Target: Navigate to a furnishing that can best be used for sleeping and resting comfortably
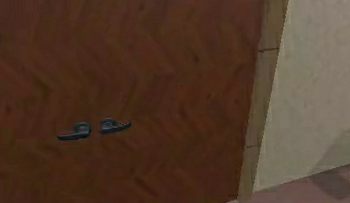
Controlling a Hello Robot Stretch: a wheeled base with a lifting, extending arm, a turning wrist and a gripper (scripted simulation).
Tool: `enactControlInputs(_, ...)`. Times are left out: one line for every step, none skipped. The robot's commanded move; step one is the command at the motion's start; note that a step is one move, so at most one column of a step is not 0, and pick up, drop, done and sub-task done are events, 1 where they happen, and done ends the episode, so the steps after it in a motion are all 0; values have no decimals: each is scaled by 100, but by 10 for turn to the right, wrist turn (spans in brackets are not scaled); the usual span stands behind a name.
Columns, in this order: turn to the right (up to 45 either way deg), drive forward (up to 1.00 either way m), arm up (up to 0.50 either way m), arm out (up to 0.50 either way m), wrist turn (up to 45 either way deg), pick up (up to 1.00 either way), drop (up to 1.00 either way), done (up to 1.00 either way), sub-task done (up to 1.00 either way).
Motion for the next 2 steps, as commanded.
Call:
enactControlInputs(450, 0, 0, 0, 0, 0, 0, 0, 0)
enactControlInputs(330, 0, 0, 0, 0, 0, 0, 0, 0)
